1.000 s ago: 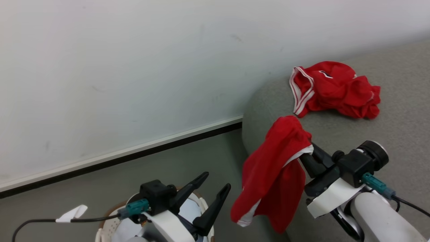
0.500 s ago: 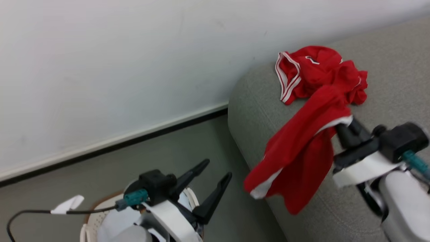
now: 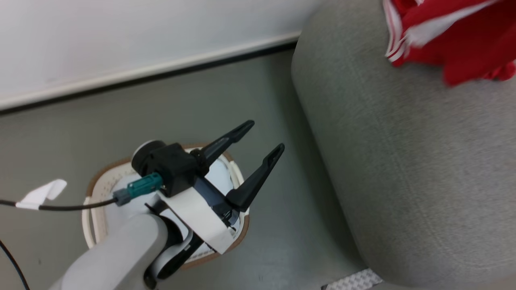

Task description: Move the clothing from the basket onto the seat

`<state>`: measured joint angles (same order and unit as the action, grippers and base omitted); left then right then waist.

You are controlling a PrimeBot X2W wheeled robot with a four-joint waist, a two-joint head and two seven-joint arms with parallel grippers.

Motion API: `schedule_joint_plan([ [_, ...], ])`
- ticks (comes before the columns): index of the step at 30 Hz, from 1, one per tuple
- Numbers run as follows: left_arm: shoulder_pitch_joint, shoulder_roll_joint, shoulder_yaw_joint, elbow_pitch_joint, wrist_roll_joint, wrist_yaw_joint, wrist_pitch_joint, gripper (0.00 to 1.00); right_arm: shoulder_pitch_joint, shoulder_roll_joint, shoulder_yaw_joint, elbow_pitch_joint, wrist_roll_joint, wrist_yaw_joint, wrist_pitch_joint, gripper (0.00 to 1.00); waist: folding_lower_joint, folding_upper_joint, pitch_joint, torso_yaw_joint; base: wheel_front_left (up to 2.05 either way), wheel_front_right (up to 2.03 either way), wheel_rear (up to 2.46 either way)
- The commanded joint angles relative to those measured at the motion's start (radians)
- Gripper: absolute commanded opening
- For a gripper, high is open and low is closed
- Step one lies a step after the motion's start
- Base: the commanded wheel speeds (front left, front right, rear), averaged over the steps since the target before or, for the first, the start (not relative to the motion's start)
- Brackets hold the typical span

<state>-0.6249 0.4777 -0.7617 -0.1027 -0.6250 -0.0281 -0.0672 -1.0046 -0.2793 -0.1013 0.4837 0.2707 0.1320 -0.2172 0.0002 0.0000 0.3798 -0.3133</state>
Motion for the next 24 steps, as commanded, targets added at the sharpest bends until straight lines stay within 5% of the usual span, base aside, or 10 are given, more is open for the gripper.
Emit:
schedule_joint_plan([
  [1,-0.023,0.007,0.002,-0.012,0.014,-0.006,0.005,1.0,-0.06,-0.014,-0.052,0.017,-0.026,-0.003,0.013,0.0,-0.0002,0.0,0.119,0.063,0.0,0.0,0.0],
  [10,-0.105,0.026,0.033,-0.078,0.032,-0.005,0.02,1.0,-0.284,-0.086,-0.398,0.127,-0.245,-0.003,0.061,0.0,-0.0002,0.0,0.302,0.123,0.0,0.0,0.0],
  [21,-0.124,0.046,0.051,-0.1,0.043,0.01,0.018,1.0,-0.195,0.042,-0.743,0.253,-0.535,-0.003,-0.008,0.04,-0.0002,0.0,0.39,0.155,0.0,0.0,0.0],
  [23,-0.112,0.053,0.052,-0.094,0.042,0.013,0.015,1.0,-0.189,0.064,-0.762,0.265,-0.578,-0.003,-0.018,0.76,-0.0002,0.0,0.377,0.146,0.0,0.0,0.0],
  [24,-0.109,0.057,0.053,-0.092,0.04,0.016,0.015,1.0,-0.186,0.074,-0.767,0.266,-0.598,-0.003,-0.026,1.0,-0.0002,0.0,0.369,0.14,0.0,0.0,0.0],
])
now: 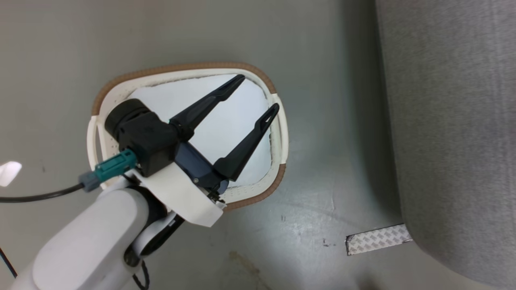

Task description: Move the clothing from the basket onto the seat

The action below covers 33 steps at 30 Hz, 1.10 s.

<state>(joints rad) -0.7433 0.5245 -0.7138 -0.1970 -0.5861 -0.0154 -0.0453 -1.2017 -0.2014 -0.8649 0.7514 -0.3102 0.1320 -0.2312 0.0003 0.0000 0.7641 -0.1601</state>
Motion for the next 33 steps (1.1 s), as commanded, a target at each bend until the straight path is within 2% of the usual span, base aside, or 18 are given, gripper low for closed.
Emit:
schedule_joint_plan([
  [1,0.011,0.013,0.007,0.003,0.001,0.004,-0.009,1.0,0.013,0.008,-0.005,-0.004,-0.035,-0.003,-0.015,1.0,-0.0003,0.0,-0.024,-0.02,0.0,0.0,0.0],
  [8,0.046,0.023,0.014,0.022,-0.015,0.017,-0.029,1.0,0.069,0.064,0.042,-0.012,-0.096,-0.003,-0.035,1.0,-0.0003,0.0,-0.109,-0.062,0.0,0.0,0.0],
  [15,0.135,0.015,0.013,0.107,-0.024,0.039,-0.114,1.0,0.293,0.092,0.19,-0.13,0.019,-0.003,-0.034,1.0,-0.0003,0.0,-0.281,-0.071,0.0,0.0,0.0],
  [25,0.309,-0.04,0.036,0.283,-0.053,0.092,-0.207,1.0,0.652,0.08,0.396,-0.337,0.215,-0.003,-0.035,1.0,-0.0003,0.0,-0.54,0.004,0.0,0.0,0.0],
  [33,0.457,-0.096,0.109,0.386,-0.051,0.111,-0.219,1.0,0.878,0.115,0.555,-0.447,0.264,-0.003,-0.035,1.0,-0.0003,0.0,-0.7,0.073,0.0,0.0,0.0],
])
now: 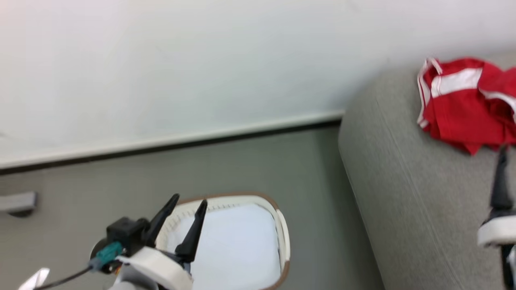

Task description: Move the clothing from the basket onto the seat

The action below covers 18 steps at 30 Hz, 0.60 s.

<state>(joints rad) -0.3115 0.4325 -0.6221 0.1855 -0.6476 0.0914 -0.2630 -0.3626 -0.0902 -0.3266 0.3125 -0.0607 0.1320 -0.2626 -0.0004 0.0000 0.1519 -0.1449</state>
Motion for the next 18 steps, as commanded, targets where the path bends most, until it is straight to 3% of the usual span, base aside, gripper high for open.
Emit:
schedule_joint_plan([
  [1,0.047,-0.013,0.036,0.009,0.023,0.008,-0.001,1.0,0.065,0.01,0.032,-0.013,0.022,-0.003,-0.003,1.0,0.0004,0.0,-0.109,0.067,0.0,0.0,0.0],
  [8,0.175,-0.058,0.175,0.021,0.102,0.011,-0.001,1.0,0.223,0.035,0.141,-0.049,0.046,-0.003,-0.003,1.0,0.0004,0.0,-0.177,0.115,0.0,0.0,0.0],
  [18,0.351,-0.147,0.399,0.054,0.231,-0.058,-0.001,1.0,0.39,0.038,0.263,-0.025,0.185,-0.003,-0.003,1.0,0.0004,0.0,-0.23,0.143,0.0,0.0,0.0],
])
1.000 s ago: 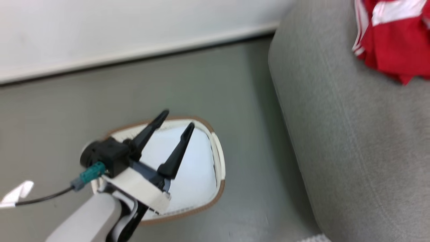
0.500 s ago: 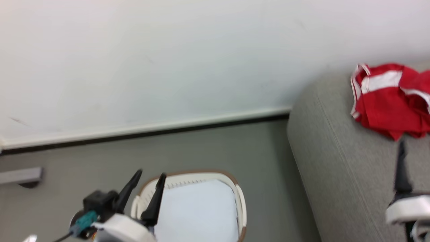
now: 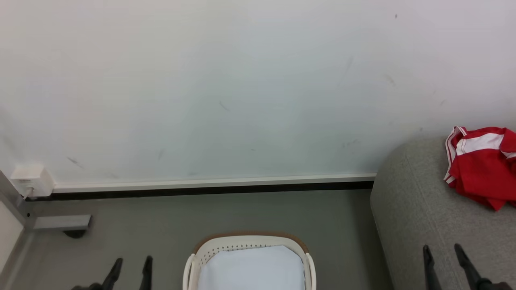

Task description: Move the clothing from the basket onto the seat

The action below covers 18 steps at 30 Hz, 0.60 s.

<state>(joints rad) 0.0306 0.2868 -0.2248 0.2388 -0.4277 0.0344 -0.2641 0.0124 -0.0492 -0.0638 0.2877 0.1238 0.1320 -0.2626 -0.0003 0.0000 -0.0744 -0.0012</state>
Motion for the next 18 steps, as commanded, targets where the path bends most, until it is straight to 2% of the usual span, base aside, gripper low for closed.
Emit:
schedule_joint_plan([
  [1,0.021,-0.014,0.023,0.002,0.022,-0.008,0.0,1.0,0.02,-0.002,0.012,0.007,0.007,-0.003,-0.003,1.0,0.0003,0.0,-0.006,-0.001,0.0,0.0,0.0],
  [6,0.059,-0.067,0.116,0.006,0.075,-0.041,0.0,1.0,0.024,-0.003,0.065,0.033,0.027,-0.003,-0.003,1.0,0.0003,0.0,-0.011,-0.004,0.0,0.0,0.0],
  [18,0.04,-0.146,0.221,0.03,0.18,-0.122,0.0,1.0,0.006,-0.002,0.088,0.054,0.041,-0.003,-0.003,1.0,0.0003,0.0,-0.007,0.004,0.0,0.0,0.0],
])
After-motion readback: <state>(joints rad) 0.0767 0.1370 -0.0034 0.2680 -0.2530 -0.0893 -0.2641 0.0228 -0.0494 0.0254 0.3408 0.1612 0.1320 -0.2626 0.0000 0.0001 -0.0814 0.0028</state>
